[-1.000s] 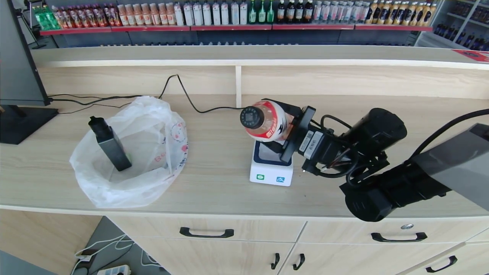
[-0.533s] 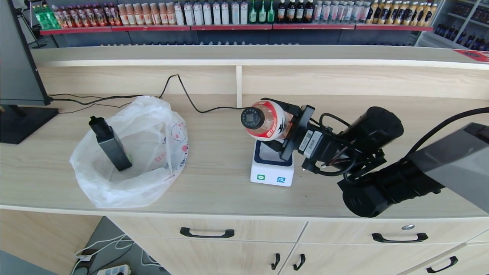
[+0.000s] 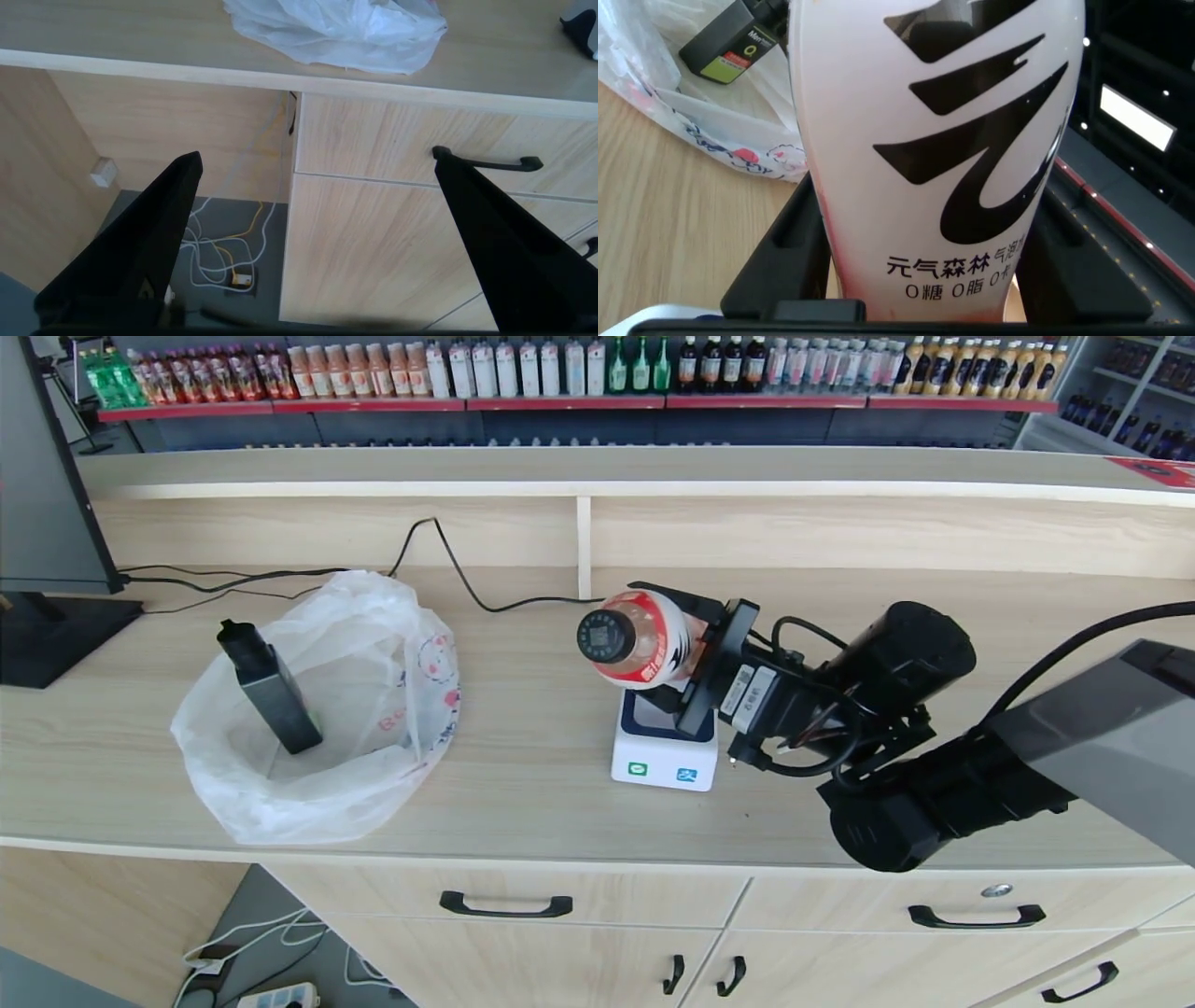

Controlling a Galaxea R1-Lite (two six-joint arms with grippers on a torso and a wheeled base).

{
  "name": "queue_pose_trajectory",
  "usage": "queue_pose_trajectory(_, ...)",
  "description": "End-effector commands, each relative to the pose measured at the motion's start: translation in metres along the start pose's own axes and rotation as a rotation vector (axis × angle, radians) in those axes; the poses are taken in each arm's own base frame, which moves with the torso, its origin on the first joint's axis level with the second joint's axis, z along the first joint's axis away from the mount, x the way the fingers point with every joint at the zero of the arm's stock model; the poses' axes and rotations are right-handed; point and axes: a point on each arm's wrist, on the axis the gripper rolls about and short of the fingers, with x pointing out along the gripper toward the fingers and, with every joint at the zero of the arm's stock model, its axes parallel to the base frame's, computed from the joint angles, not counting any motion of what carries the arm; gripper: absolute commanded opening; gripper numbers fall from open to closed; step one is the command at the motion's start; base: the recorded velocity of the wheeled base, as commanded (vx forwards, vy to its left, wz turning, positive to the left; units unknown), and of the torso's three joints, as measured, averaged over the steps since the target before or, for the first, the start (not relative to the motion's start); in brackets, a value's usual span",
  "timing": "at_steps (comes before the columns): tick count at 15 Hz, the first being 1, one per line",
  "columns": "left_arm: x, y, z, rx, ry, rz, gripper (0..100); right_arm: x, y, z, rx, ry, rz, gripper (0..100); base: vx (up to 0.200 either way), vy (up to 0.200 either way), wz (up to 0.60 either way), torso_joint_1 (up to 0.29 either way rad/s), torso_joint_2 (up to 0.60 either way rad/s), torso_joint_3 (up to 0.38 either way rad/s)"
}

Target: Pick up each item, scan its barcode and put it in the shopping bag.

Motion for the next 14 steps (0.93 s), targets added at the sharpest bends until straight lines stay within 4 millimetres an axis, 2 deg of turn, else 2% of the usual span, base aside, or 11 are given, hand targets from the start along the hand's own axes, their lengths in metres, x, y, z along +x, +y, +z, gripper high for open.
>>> queue_pose_trajectory(1,0.0001,0.0000,0.0001,0.000,0.001,0.000,100,-0.0005,0.0013,-0.0014,0.003,0.002,0.002,0,0.000,0.000,0.00,0.000,0.00,0.000)
queue_pose_trajectory(14,0.0001,0.0000,0.0001,0.000,0.001,0.000,100,0.0011,-0.0013,0.0032,0.014,-0.006,-0.003,0,0.000,0.000,0.00,0.000,0.00,0.000)
